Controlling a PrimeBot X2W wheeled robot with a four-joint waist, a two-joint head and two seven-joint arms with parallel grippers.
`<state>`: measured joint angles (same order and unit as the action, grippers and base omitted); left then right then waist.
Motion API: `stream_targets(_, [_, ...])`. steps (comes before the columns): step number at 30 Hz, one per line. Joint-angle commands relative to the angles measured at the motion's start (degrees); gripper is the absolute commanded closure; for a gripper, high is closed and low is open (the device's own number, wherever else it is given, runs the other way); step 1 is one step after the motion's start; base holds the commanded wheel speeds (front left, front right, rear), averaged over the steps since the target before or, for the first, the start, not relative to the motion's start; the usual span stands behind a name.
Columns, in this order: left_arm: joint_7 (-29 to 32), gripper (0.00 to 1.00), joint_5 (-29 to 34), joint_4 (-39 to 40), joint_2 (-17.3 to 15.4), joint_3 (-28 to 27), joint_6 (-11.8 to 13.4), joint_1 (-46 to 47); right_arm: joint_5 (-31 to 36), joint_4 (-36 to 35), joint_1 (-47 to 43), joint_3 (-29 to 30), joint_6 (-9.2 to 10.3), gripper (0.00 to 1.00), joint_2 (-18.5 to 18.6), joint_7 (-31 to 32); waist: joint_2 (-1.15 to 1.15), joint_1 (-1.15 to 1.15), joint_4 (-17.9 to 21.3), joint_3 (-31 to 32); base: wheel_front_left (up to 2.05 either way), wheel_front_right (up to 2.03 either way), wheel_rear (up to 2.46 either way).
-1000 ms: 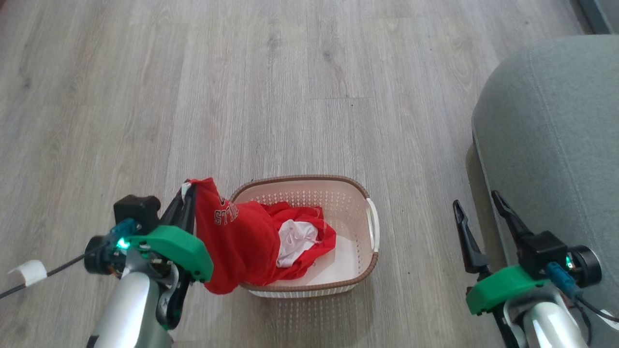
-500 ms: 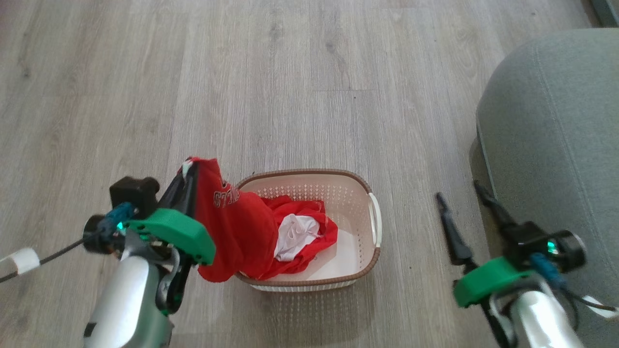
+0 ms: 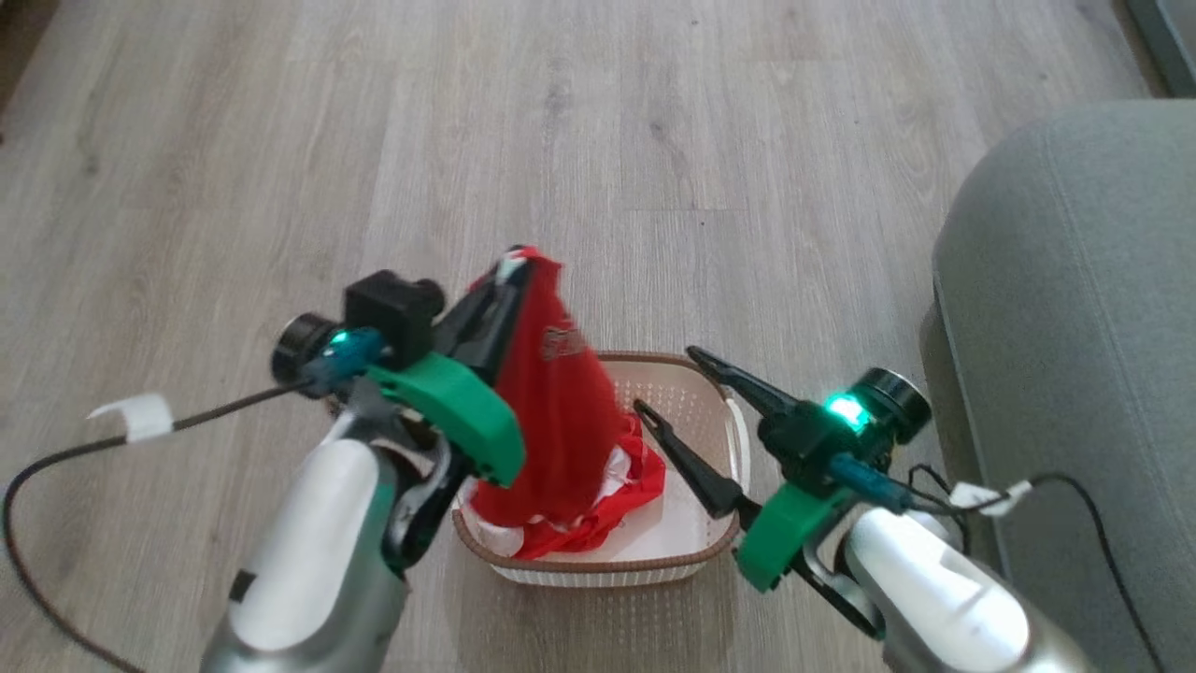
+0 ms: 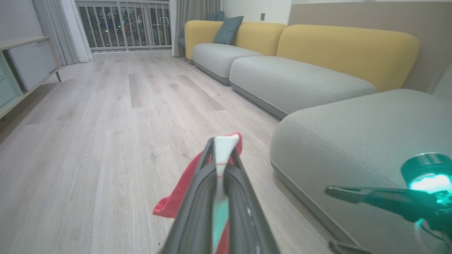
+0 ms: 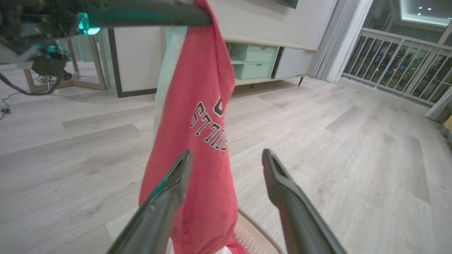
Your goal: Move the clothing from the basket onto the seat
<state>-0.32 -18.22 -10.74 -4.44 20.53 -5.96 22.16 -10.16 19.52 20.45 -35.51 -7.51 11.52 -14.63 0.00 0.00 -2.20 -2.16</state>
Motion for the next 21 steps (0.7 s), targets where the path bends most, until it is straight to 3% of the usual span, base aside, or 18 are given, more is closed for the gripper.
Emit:
stream_targets(1, [0.40,1.00,-0.16,2.91,-0.42,-0.94,-0.39,3.82,-0.83,-0.68,2.93,-1.63,0.02,0.00,0.32,-0.37,0.00,0.00,-0.37,0.34,0.00,0.00,0.00])
stream_targets(13, [4.79,1.00,-7.01,11.29,0.76,9.67,-1.41,7.97,-1.68,8.99,12.84,-11.04,0.02,0.00,1.47,-0.37,0.00,0.00,-2.06,1.49,0.00,0.00,0.00])
stream_targets(14, [5.53,1.00,-8.62,12.25,0.81,10.38,-1.44,8.31,-2.57,10.12,13.09,-12.44,0.02,0.55,1.00,-0.37,0.00,0.00,-2.12,1.59,0.00,0.00,0.00])
stream_targets(15, [5.76,1.00,-9.04,12.55,0.75,10.53,-1.44,8.45,-3.72,10.34,13.14,-13.07,0.02,1.00,0.63,-0.37,0.00,0.00,-2.14,1.61,0.00,0.00,0.00])
stream_targets(21, [5.72,1.00,-9.57,11.66,-0.61,10.09,-1.16,8.00,-8.83,8.96,13.43,-14.11,0.02,1.00,0.58,-0.37,0.00,0.00,-1.62,1.34,0.00,0.00,0.00])
